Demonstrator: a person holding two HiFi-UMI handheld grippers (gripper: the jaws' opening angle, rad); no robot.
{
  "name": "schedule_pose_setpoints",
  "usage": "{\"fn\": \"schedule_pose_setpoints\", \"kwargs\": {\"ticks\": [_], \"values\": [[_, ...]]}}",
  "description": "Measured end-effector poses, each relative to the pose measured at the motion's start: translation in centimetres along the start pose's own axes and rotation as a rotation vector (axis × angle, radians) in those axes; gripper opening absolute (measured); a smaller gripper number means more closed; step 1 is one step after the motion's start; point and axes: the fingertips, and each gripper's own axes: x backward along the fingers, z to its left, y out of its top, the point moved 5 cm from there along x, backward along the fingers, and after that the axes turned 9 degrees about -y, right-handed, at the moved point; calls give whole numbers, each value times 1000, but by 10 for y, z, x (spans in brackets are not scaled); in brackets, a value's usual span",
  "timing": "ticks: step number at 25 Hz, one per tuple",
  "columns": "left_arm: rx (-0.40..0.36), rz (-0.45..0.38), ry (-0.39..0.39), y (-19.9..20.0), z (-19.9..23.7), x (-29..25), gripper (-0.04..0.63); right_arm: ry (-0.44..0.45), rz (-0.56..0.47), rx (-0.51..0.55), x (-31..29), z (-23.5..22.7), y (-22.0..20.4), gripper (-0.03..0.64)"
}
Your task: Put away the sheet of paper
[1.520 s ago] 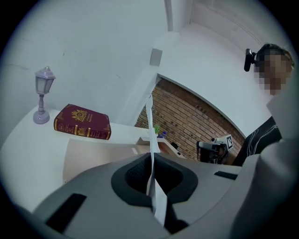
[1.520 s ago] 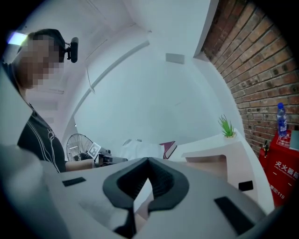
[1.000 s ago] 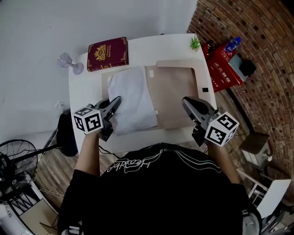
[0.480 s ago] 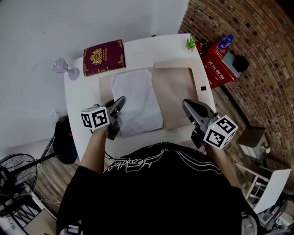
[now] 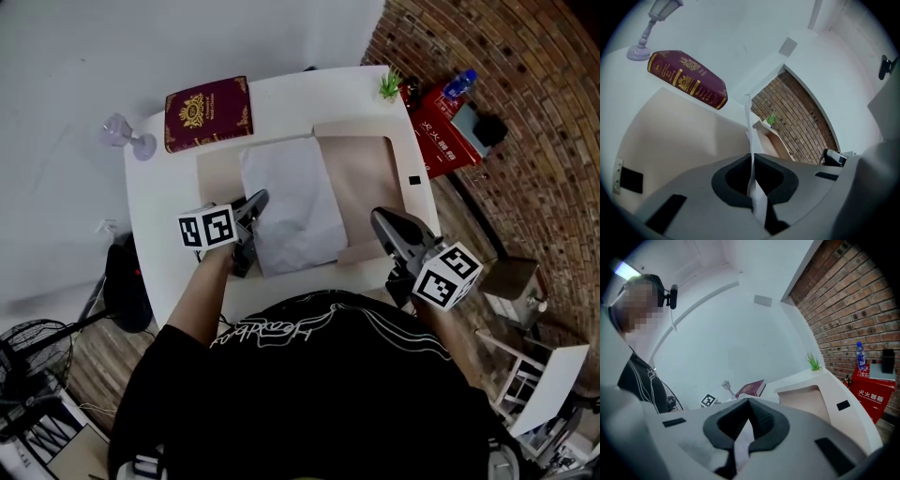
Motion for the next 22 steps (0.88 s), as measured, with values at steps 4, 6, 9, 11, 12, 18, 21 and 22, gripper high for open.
{"fn": "schedule_pose_setpoints", "kwargs": {"ticks": [4, 6, 9, 11, 12, 18, 21, 22], "values": [[10, 2, 37, -4, -4, -13, 32, 30, -4, -3, -3, -11, 7, 2], [8, -3, 47, -5, -9, -20, 32, 50, -3, 2, -2, -16, 12, 2], [5, -1, 73, -5, -14, -32, 32, 73, 2, 10, 2, -26, 19, 2], [16, 4, 93, -8, -17, -39, 32, 83, 9, 13, 6, -35, 22, 2], [22, 4, 102, -9, -19, -42, 32, 88, 13, 13, 8, -39, 24, 2], [43, 0, 121, -14, -30, -66, 32, 127, 21, 14, 10, -60, 33, 2], [58, -5, 144, -15, -34, -74, 32, 148, 17, 12, 13, -67, 36, 2], [63, -6, 151, -16, -35, -76, 32, 152, 18, 11, 16, -70, 35, 2]]}}
